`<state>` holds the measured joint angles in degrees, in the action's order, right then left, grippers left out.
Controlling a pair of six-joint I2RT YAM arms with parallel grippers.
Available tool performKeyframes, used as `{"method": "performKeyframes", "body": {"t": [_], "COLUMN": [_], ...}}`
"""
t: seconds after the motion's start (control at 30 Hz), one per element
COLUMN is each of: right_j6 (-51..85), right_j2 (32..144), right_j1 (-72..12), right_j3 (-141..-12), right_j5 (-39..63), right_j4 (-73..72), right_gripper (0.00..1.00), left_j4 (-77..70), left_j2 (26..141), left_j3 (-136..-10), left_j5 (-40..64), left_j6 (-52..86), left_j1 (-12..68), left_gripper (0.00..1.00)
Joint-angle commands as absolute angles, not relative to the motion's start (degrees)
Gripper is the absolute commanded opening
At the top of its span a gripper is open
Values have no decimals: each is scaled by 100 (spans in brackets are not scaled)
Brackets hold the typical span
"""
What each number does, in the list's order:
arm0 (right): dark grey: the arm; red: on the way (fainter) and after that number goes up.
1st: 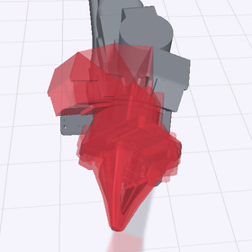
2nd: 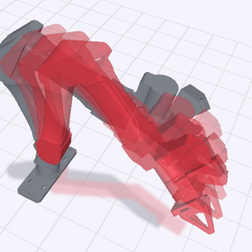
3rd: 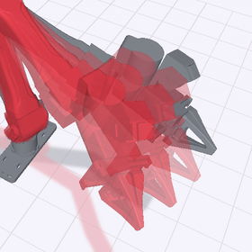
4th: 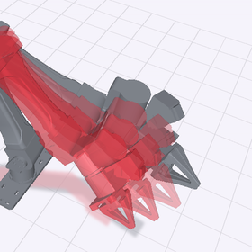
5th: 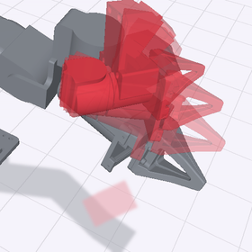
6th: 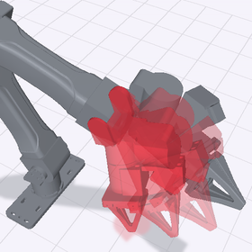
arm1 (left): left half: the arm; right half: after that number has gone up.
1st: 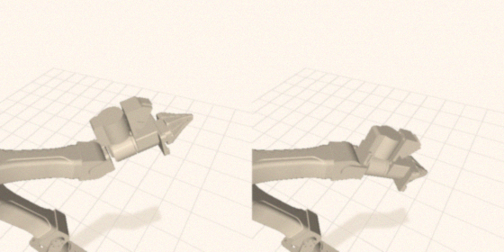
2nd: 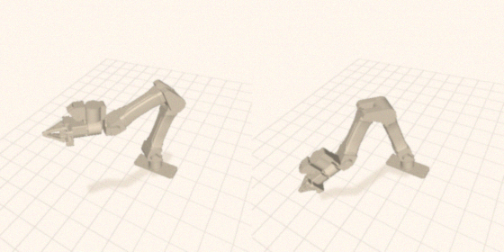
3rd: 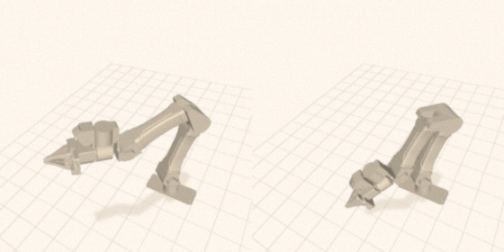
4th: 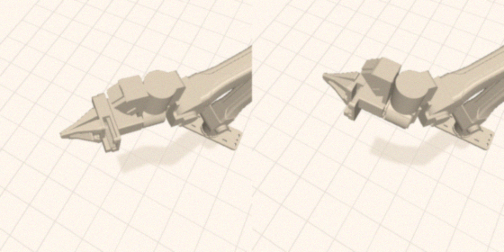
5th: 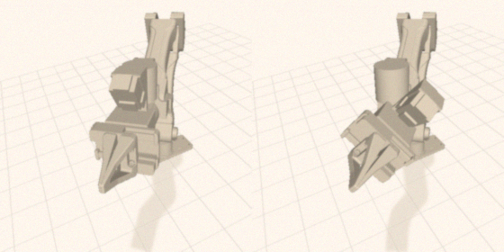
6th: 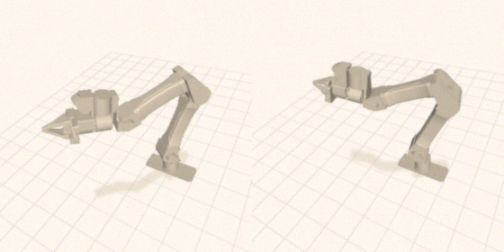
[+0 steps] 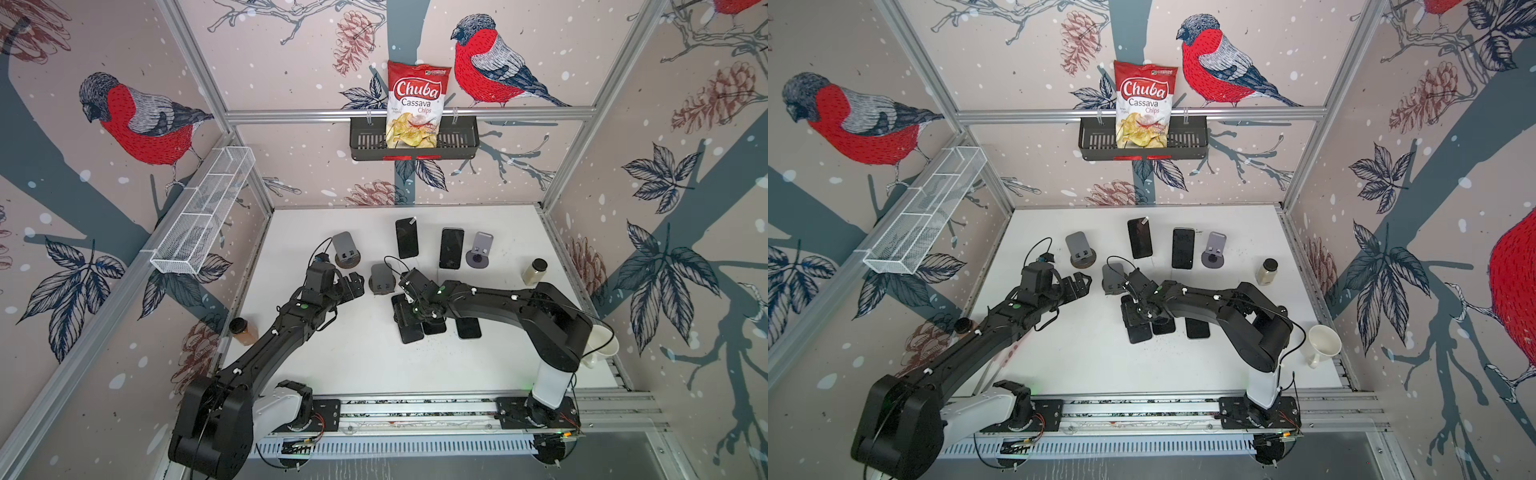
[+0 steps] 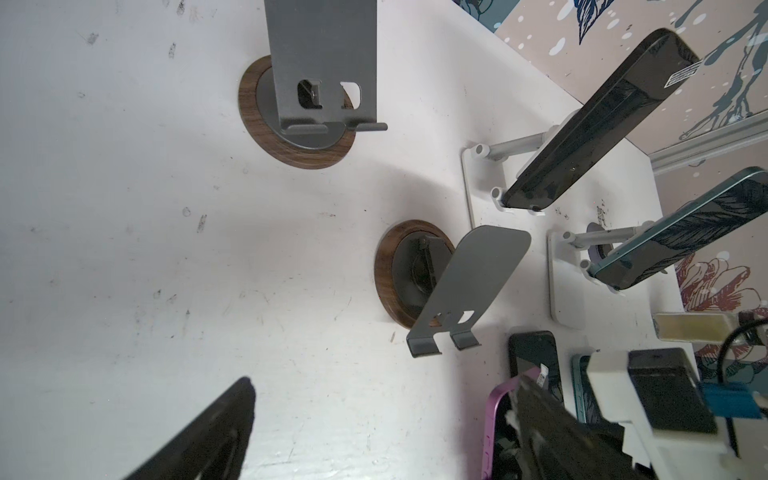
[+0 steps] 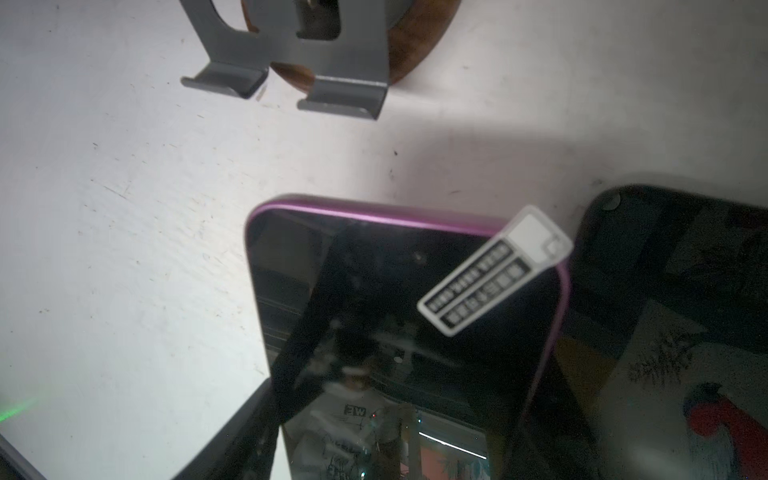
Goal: Remove the phone from the phone stand
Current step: Place the phone at the center of the table.
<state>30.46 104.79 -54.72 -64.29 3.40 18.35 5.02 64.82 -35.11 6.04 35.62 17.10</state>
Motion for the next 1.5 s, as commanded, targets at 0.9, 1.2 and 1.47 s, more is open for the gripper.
{"method": "performKeyframes", "body": {"t": [0.9, 1.2, 1.47], "right_j6": [3305, 3296, 3305], "right_j2": [10927, 10947, 10951], "right_j1": [-5422, -5537, -5543], "right_j3": [-6699, -6787, -6767], "right_j5": [233, 26, -34], "right_j4": [2172, 2410, 2494], "right_gripper": [74, 76, 76], "left_j4": [168, 156, 89], "left_j2": [6597, 6635, 6691], "left_j3": [-3460, -3470, -3452], "left_j5": [702, 702, 737], "left_j6": [3603, 3585, 3573], "left_j1": [1707, 1706, 1706], "left_gripper": [96, 96, 96]}}
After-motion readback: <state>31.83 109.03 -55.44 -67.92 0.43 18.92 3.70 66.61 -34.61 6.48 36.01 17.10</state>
